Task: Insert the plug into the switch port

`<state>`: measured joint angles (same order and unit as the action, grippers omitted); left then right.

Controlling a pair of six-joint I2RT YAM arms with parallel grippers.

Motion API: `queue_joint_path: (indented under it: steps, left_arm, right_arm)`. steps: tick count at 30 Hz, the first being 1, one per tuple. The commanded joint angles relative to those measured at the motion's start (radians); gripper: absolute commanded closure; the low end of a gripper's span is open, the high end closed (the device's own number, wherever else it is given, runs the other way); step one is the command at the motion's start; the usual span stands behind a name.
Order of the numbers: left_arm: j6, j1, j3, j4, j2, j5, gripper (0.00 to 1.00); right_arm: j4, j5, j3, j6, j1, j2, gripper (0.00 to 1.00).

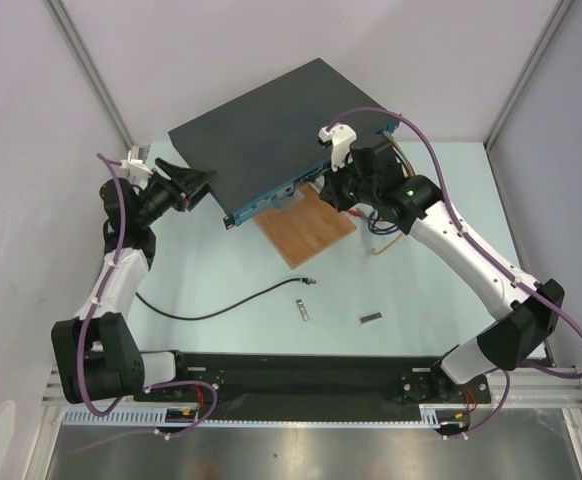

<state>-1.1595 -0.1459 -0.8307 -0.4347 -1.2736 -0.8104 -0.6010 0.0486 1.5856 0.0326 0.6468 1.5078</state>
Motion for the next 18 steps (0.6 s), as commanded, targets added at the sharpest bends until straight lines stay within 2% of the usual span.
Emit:
queue_joint_path:
  steps: [1,18]
  left_arm:
    - [0.049,0.034,-0.011,-0.024,-0.006,0.027,0.9]
    - [0.052,0.039,-0.013,-0.027,-0.012,0.02,0.96]
  right_arm:
    - [0.018,-0.012,0.057,-0.017,-0.006,0.008,1.0]
    - [0.015,0.014,0.082,-0.025,0.004,0.014,1.0]
